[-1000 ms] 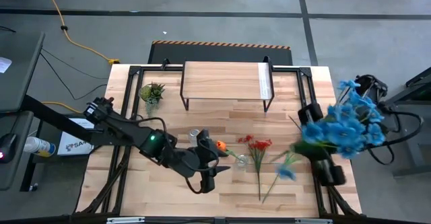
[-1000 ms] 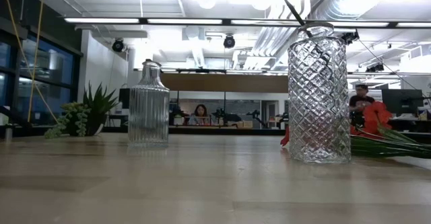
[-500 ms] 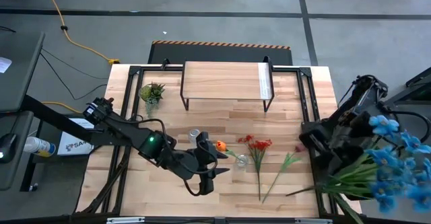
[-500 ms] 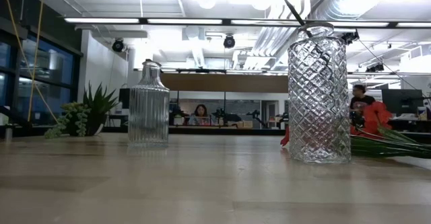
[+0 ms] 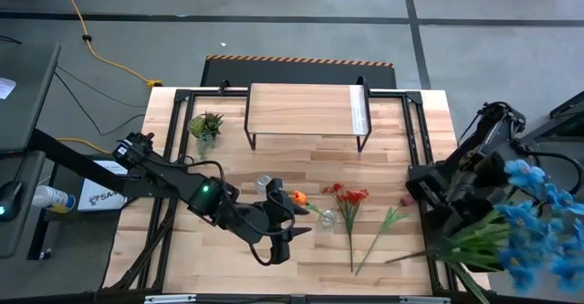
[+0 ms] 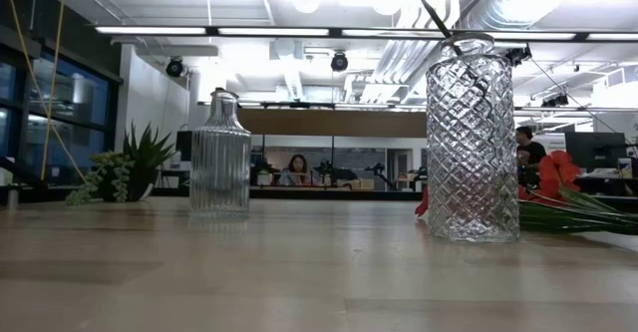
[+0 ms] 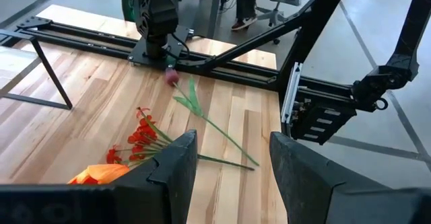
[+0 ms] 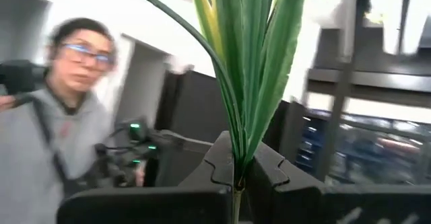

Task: Pick and place flowers into a vace then onto a shelf
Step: Put the blue flowers into the right transparent vase

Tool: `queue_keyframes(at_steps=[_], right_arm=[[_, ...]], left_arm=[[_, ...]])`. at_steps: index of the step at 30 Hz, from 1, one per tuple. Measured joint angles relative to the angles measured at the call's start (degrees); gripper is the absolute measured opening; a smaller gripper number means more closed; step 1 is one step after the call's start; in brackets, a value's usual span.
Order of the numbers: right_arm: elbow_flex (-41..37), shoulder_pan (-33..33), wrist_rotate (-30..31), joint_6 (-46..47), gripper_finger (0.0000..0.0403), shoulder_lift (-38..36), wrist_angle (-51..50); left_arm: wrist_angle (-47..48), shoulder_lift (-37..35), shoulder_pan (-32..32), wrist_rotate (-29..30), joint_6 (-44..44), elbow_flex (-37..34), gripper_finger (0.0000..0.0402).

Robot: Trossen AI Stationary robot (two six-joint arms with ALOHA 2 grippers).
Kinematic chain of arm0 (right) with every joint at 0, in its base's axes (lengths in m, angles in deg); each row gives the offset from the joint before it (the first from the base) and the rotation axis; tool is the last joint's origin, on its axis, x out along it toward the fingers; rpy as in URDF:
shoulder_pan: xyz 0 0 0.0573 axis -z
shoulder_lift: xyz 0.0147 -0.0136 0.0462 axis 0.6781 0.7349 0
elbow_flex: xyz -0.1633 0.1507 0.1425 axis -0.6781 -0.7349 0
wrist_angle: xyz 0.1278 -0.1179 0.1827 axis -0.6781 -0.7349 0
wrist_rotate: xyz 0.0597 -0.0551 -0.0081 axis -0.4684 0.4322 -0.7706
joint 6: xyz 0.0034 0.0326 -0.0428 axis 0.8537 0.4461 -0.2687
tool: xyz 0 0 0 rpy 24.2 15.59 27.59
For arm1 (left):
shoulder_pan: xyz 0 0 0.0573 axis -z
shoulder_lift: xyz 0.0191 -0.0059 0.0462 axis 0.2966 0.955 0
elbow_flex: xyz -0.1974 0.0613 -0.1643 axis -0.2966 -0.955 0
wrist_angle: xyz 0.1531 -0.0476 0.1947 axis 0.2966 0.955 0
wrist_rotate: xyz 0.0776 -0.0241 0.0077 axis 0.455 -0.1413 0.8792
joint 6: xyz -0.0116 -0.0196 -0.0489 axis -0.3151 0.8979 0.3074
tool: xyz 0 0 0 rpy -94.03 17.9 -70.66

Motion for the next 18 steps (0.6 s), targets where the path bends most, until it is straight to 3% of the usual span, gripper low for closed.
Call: queue_keyframes(at_steps=[9,18], right_arm=[[0.0,0.0,32.0,0.1,0.0005,0.0,-7.1],[0.0,0.0,54.3,0.0,0.0005,0.0,-12.1]], left_arm=[[-0.7,0.0,0.0,0.1,1.3,0.0,0.0220],[-0.5,0.0,0.0,0.1,3.7,0.0,0.0220]])
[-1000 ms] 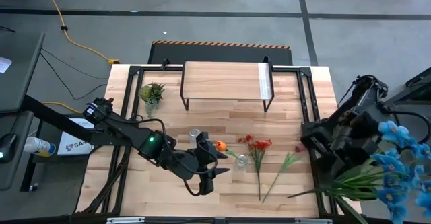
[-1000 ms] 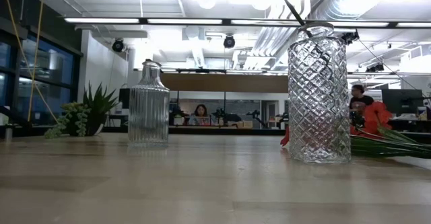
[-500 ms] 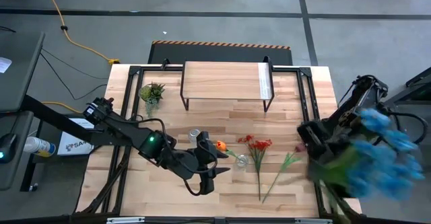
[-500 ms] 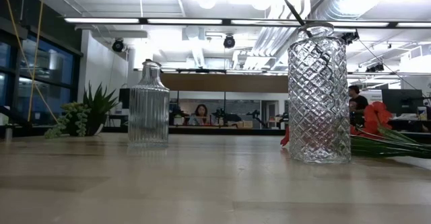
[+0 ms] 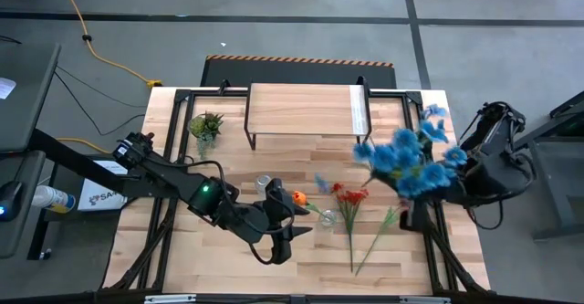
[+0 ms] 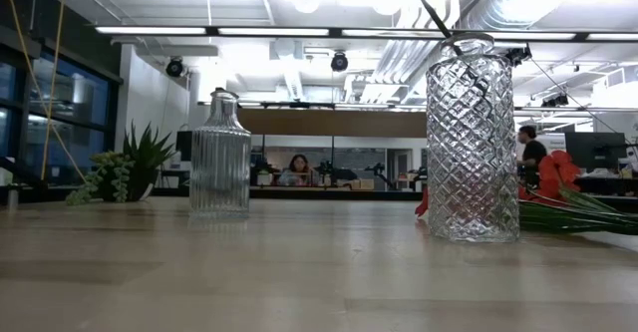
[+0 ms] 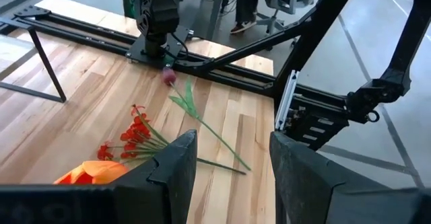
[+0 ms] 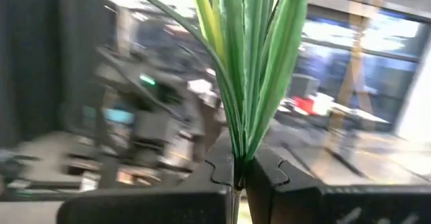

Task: Pick and place flowers into a vace then onto a shelf
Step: Put the blue flowers into the right transparent vase

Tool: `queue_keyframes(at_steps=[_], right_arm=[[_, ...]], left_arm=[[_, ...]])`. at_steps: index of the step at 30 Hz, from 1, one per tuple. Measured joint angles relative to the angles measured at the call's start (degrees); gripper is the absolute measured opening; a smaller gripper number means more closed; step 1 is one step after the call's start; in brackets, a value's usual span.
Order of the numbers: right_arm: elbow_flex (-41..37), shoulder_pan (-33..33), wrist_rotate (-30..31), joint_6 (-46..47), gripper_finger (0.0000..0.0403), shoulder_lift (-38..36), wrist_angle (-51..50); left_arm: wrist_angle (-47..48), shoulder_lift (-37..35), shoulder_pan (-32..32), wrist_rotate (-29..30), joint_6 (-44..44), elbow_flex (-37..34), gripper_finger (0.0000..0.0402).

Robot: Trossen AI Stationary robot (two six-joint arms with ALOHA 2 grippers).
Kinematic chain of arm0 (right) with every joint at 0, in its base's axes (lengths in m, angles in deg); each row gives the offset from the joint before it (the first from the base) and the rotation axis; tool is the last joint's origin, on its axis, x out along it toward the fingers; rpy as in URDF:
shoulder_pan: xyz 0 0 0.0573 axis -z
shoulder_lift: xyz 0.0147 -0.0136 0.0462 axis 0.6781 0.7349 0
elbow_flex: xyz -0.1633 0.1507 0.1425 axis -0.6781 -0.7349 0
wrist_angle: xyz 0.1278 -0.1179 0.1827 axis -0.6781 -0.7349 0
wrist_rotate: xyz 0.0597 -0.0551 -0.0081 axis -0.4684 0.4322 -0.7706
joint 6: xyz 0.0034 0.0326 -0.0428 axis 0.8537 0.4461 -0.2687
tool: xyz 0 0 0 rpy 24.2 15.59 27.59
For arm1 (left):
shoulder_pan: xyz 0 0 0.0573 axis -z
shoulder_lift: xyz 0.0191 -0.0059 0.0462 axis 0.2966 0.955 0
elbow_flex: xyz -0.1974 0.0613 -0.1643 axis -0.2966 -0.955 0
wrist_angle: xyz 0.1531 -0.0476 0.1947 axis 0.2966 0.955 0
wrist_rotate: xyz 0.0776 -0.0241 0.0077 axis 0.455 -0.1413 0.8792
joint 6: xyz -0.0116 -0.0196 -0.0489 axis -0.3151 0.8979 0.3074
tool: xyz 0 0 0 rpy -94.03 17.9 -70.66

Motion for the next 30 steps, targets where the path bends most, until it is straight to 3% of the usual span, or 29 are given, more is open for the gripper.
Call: queue_keyframes(at_steps=[13,21,30], right_arm=[[0.0,1.0,27.2,-5.3,0.0005,1.0,-5.5],[0.0,4.4,32.1,-9.9,0.0005,3.0,-5.5],[0.0,5.1,32.4,-11.0,0.0005,3.3,-4.0]], left_arm=[[0.1,0.0,0.0,0.0,4.4,0.0,0.0220],[0.0,0.0,0.0,0.0,5.7,0.0,0.0220],[0.5,-0.6,0.6,-0.3,5.4,-0.1,0.0220]])
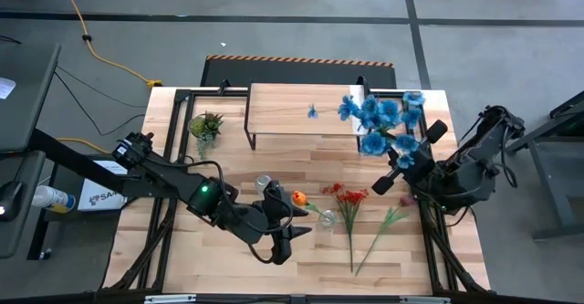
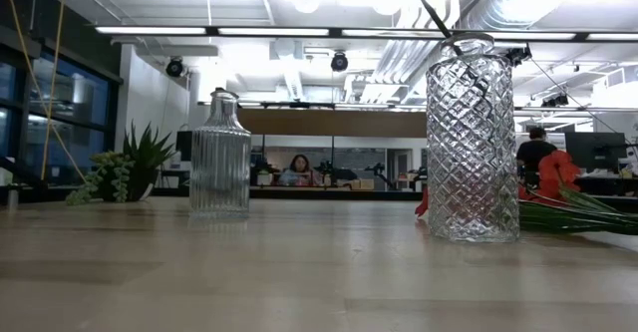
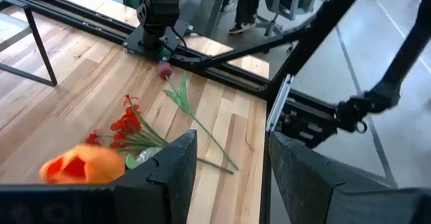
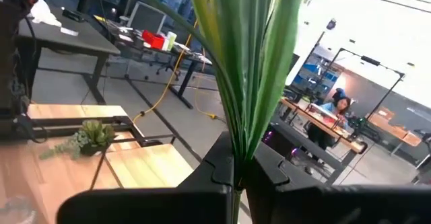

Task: Pick and place flowers into a vace then onto a shelf
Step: Put the blue flowers into the right transparent vase

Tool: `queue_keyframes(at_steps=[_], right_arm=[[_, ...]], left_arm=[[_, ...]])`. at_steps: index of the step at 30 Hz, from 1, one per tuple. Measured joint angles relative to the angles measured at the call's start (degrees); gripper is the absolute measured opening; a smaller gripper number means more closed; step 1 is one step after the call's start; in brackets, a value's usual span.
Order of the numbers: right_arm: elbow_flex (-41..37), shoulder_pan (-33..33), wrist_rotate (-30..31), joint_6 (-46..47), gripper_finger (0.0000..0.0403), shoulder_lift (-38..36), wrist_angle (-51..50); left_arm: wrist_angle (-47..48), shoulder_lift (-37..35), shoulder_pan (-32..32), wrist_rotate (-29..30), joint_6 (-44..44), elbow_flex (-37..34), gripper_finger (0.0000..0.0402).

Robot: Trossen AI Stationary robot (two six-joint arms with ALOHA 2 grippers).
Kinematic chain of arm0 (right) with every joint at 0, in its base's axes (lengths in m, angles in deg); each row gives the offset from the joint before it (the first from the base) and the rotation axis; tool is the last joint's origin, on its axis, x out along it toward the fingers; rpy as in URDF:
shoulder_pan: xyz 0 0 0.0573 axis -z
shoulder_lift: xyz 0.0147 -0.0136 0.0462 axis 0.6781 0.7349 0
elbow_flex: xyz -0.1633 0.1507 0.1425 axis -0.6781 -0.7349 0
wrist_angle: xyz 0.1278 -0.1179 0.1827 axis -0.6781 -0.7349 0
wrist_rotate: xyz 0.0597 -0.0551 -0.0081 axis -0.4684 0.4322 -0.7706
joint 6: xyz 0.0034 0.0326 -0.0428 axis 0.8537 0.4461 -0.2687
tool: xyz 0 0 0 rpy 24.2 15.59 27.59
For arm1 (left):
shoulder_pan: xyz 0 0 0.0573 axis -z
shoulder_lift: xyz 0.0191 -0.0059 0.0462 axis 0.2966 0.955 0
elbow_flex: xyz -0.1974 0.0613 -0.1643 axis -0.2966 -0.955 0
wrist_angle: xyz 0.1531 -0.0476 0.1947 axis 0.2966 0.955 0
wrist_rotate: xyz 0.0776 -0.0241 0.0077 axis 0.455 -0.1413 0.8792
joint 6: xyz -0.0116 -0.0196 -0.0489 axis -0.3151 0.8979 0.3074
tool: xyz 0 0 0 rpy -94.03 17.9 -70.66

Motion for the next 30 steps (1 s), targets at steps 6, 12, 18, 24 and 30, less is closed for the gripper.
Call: queue_keyframes(at_steps=[6,12,18,24,30], right_arm=[[0.0,-1.8,-0.1,1.1,0.0005,0.0,2.8],[0.0,-4.1,-6.1,9.7,0.0005,0.0,3.3],[0.0,-5.8,-14.4,20.3,0.0005,0.0,2.8],[0.0,-5.8,-23.4,38.4,0.0005,0.0,-6.9],[-0.1,-5.2,-27.3,52.3,0.0005,2.0,-14.0]], left_arm=[[4.1,-4.0,3.1,1.1,0.3,0.0,0.0220],[8.2,-8.1,8.8,5.4,2.6,0.1,0.0220],[13.2,-8.9,14.7,14.0,6.0,0.1,0.0220],[18.1,-8.9,19.1,18.3,12.1,0.1,0.0220],[18.3,-8.9,20.5,19.5,12.5,0.1,0.0220]])
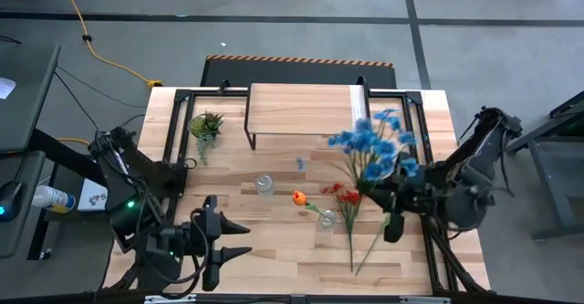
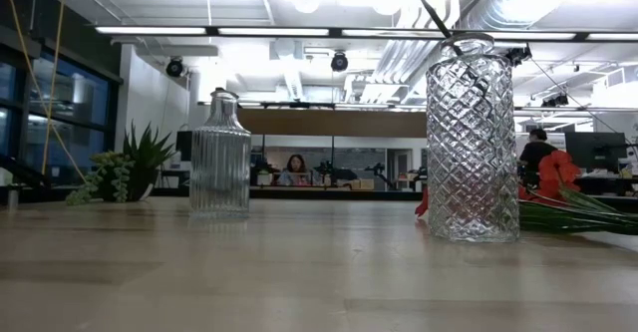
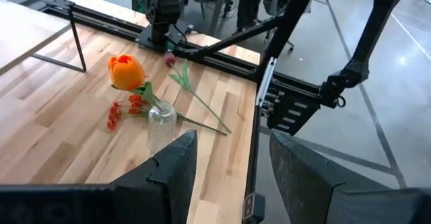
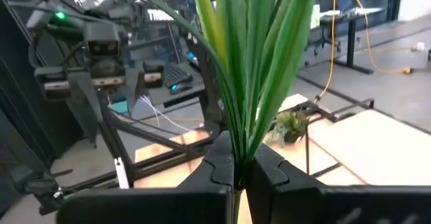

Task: Pick and place flowers into a vace then onto a shelf
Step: Put the blue flowers into the right transparent vase

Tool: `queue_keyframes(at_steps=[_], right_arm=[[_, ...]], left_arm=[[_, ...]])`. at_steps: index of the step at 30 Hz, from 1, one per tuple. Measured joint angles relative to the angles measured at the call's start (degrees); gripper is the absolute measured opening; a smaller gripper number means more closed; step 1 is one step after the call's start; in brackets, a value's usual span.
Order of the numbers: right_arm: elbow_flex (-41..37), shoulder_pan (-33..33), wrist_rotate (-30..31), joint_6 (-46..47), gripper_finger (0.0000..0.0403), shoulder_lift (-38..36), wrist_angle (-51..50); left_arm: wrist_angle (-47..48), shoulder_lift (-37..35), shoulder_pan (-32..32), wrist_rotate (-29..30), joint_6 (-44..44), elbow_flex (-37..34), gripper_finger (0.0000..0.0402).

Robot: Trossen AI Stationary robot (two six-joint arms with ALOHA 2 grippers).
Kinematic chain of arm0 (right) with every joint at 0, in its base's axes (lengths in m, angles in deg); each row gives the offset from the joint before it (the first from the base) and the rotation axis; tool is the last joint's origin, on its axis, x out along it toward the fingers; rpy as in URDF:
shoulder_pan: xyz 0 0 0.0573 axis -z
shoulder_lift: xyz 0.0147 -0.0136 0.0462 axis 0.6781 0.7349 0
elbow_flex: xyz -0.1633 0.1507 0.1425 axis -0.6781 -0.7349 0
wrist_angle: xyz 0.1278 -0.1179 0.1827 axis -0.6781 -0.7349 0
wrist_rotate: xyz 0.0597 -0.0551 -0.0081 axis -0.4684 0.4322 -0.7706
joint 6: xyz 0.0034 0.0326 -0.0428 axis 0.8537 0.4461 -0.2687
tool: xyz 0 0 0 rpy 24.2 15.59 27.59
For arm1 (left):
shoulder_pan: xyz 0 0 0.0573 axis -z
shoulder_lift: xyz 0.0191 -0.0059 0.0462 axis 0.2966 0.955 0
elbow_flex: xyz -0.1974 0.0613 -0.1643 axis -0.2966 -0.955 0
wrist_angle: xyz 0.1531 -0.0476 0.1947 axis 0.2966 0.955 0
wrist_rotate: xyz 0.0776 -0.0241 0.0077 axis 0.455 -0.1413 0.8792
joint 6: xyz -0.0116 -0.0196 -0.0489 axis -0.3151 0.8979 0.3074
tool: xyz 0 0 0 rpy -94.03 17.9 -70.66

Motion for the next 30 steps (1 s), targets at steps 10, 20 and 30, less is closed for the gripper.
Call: queue_keyframes(at_steps=[10,20,30], right_arm=[[0.0,-0.1,7.2,3.3,0.0005,5.5,1.6],[0.0,-3.7,22.0,1.9,0.0005,6.6,3.7],[0.0,-5.6,27.4,4.4,0.0005,10.5,3.5]], left_arm=[[2.9,0.0,0.0,-1.8,0.9,0.0,0.0220],[4.4,0.0,1.6,-4.4,1.1,0.0,0.0220],[8.8,0.0,3.3,-4.9,2.1,0.0,0.0220]])
